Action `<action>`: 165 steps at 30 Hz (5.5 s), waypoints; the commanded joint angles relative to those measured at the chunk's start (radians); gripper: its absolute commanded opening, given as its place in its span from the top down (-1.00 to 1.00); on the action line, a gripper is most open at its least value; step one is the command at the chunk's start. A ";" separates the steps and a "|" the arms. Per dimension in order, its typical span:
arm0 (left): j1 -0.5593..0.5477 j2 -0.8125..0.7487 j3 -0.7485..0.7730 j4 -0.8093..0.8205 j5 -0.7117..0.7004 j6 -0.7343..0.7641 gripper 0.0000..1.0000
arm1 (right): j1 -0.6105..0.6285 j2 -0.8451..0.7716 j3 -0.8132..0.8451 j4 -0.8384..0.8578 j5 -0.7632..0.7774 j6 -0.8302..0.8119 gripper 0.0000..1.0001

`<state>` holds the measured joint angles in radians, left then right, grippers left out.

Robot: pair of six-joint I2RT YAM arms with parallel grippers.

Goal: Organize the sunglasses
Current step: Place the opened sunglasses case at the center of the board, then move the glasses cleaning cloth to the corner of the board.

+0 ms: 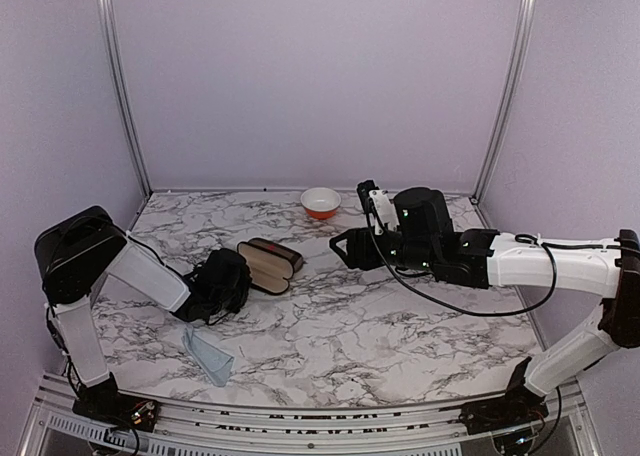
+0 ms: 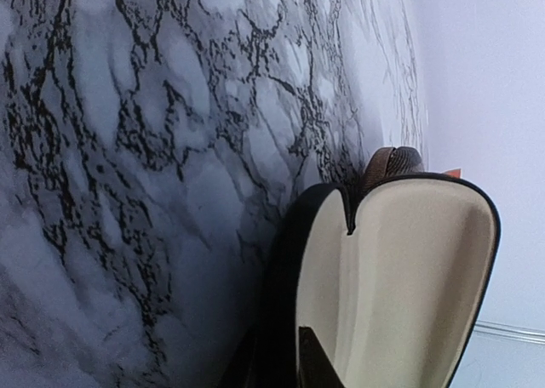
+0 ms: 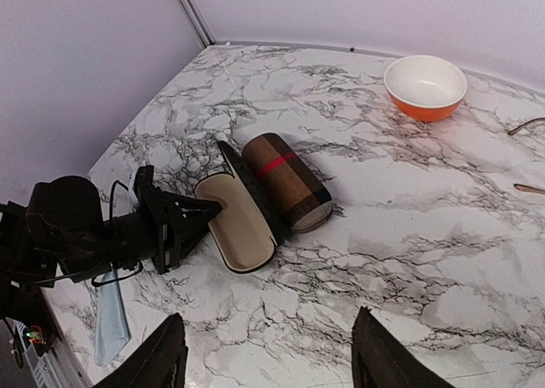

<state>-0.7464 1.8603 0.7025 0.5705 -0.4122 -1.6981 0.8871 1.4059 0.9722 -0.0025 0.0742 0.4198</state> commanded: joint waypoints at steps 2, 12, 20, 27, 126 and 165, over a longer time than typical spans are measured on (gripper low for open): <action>0.008 0.015 0.008 -0.011 0.001 0.027 0.68 | -0.007 -0.018 0.002 0.000 0.010 0.013 -0.28; 0.009 -0.020 -0.031 -0.011 0.016 0.034 0.20 | -0.007 -0.015 0.002 -0.001 0.009 0.013 -0.28; 0.010 -0.094 -0.104 -0.012 0.001 0.047 -0.22 | -0.013 -0.015 0.015 -0.009 0.016 -0.002 -0.28; 0.010 -0.196 -0.172 -0.048 -0.051 0.079 -0.68 | -0.022 -0.016 0.030 -0.026 0.023 -0.019 -0.28; 0.016 -1.259 -0.111 -0.893 -0.358 1.615 -0.93 | 0.462 0.982 0.842 -0.251 -0.150 -0.676 0.91; 0.016 -1.190 -0.101 -0.904 -0.213 1.608 -0.85 | 0.386 0.770 0.549 -0.041 -0.242 -0.406 0.54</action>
<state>-0.7364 0.6712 0.5987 -0.3428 -0.6025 -0.0856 1.2785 2.1033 1.4391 -0.0750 -0.1314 -0.0101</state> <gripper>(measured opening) 0.927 0.208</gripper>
